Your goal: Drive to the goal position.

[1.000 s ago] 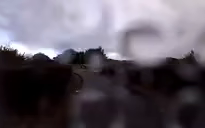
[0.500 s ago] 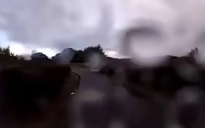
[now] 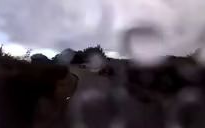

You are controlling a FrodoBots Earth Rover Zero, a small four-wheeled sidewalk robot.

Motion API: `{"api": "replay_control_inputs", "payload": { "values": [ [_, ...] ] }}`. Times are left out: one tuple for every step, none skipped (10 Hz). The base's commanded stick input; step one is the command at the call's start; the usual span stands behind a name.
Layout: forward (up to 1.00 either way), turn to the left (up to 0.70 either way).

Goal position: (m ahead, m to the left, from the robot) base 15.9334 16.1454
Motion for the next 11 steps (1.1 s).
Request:
{"api": "replay_control_inputs", "payload": {
  "values": [
    [0.70,0.00],
    [0.70,0.00],
    [0.70,0.00],
    [0.70,0.00],
    [0.70,0.00],
    [0.70,0.00],
    [0.70,0.06],
    [0.70,0.12],
    [0.70,0.14],
    [0.70,0.14],
    [0.70,0.14]
  ]
}}
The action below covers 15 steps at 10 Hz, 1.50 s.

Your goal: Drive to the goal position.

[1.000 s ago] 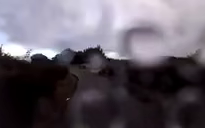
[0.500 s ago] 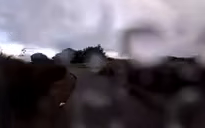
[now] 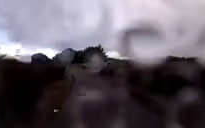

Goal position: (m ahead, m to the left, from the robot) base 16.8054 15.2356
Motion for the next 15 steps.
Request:
{"api": "replay_control_inputs", "payload": {
  "values": [
    [0.70,0.14],
    [0.70,0.11],
    [0.70,0.04],
    [0.70,0.00],
    [0.70,0.00],
    [0.70,0.00],
    [0.70,0.00],
    [0.70,0.00],
    [0.70,0.00],
    [0.70,0.00],
    [0.70,0.14],
    [0.70,0.14],
    [0.70,0.14],
    [0.70,0.14],
    [0.70,0.14]
  ]
}}
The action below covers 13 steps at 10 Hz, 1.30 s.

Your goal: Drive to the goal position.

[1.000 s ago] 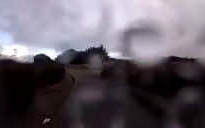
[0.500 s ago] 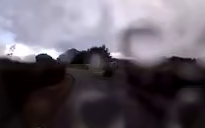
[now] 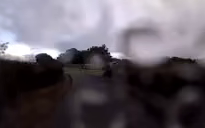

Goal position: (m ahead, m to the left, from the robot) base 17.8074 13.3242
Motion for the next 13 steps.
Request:
{"api": "replay_control_inputs", "payload": {
  "values": [
    [0.70,0.14],
    [0.70,0.00],
    [0.70,0.00],
    [0.70,0.00],
    [0.70,0.00],
    [0.70,0.00],
    [0.70,0.00],
    [0.70,0.00],
    [0.70,0.00],
    [0.70,0.00],
    [0.70,0.00],
    [0.70,0.00],
    [0.70,0.00]
  ]
}}
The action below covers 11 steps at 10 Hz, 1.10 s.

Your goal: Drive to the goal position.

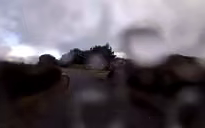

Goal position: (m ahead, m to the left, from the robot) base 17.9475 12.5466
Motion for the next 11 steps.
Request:
{"api": "replay_control_inputs", "payload": {
  "values": [
    [0.70,0.00],
    [0.70,0.14],
    [0.70,0.14],
    [0.70,0.14],
    [0.70,0.14],
    [0.70,0.14],
    [0.70,0.14],
    [0.70,0.14],
    [0.70,0.14],
    [0.70,0.13],
    [0.70,0.06]
  ]
}}
